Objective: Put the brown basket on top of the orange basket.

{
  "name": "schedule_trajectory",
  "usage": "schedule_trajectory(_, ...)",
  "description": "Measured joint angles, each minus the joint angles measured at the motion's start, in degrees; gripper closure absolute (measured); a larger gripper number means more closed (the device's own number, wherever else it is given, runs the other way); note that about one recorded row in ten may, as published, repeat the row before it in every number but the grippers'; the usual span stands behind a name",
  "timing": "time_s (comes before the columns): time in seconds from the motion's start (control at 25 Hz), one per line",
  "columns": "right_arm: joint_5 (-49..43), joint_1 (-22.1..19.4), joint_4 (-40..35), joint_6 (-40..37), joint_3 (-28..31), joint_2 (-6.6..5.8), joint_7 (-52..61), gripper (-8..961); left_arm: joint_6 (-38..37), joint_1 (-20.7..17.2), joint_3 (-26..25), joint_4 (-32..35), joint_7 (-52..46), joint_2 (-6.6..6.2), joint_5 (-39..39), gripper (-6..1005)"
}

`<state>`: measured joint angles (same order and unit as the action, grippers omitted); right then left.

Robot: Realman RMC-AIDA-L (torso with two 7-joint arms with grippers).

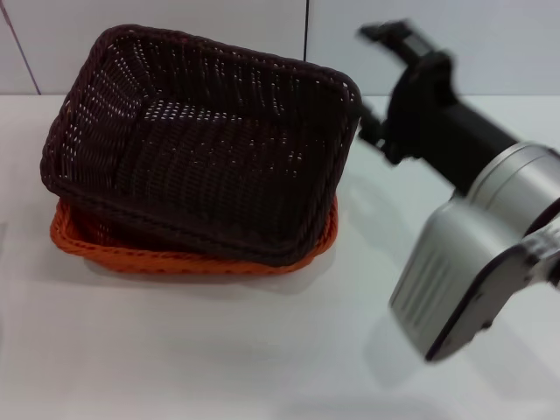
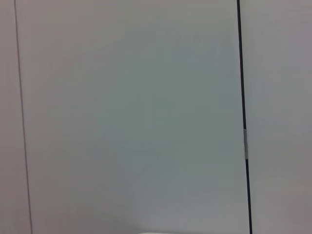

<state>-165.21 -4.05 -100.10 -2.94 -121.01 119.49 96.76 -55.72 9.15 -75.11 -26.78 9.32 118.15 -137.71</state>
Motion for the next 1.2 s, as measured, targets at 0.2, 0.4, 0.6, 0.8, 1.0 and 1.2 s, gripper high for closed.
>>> schedule_trajectory(0.2, 16.00, 0.89, 9.55, 20.88, 3.42, -0.34, 1.48, 143, 0.01, 0.05, -0.39, 0.18, 0.00, -0.05, -0.02, 167)
schedule_trajectory(0.4, 31.89, 3.35, 21.84, 43.15, 3.65, -0.45, 4.71, 144, -0.13, 0.42, -0.85, 0.77, 0.06, -0.12, -0.02, 167)
schedule_trajectory(0.6, 38.43, 3.02, 29.11, 55.63, 4.09, -0.45, 26.00, 144, -1.46, 0.55, -1.42, 0.90, 0.49, -0.13, -0.02, 167)
schedule_trajectory(0.8, 40.70, 4.45, 41.45, 63.72, 4.72, -0.36, 46.66, 143, -1.89, 0.53, -2.62, 0.91, 0.28, -0.11, 0.17, 166)
schedule_trajectory(1.0, 46.54, 7.40, 55.02, 71.41, 3.69, -0.31, 62.36, 143, -3.72, 0.03, -4.11, 0.97, -0.23, 0.00, 0.50, 166)
schedule_trajectory(1.2, 47.61, 8.97, 61.35, 74.95, 3.02, 0.03, 66.28, 144, -4.52, -0.14, -4.58, 1.49, -2.47, 0.01, 0.52, 166)
